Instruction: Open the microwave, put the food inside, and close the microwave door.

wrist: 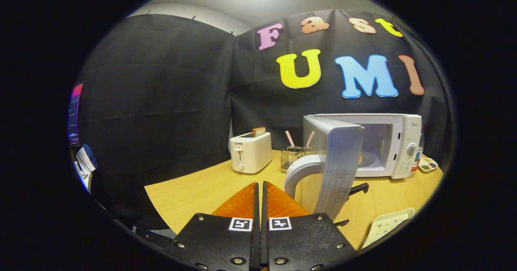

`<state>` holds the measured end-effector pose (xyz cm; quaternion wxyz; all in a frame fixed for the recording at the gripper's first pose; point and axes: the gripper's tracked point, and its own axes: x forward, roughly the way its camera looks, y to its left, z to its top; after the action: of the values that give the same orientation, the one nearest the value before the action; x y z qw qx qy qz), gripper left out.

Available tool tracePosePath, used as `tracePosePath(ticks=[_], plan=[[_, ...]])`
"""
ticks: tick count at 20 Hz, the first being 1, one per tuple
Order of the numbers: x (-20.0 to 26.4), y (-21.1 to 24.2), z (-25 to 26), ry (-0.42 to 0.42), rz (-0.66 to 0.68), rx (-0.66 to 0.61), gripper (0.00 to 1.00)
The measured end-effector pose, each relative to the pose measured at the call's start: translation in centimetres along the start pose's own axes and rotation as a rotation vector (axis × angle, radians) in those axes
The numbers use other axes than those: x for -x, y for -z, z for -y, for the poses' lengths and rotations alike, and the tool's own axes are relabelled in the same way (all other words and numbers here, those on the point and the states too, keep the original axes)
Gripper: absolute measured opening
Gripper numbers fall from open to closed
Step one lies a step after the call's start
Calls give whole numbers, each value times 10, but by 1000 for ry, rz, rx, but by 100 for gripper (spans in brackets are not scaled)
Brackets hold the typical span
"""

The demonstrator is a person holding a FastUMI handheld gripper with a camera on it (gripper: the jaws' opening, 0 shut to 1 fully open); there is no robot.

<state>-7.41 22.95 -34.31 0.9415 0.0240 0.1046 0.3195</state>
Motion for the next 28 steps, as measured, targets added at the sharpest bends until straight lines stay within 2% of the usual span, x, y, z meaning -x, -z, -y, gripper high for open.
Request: tracePosePath(ticks=[13,19,28], plan=[[-16,-18,196,347,-20,34,1],[-39,-24,260,454,-23,21,1],[-81,-28,325,556,-22,-8,1]])
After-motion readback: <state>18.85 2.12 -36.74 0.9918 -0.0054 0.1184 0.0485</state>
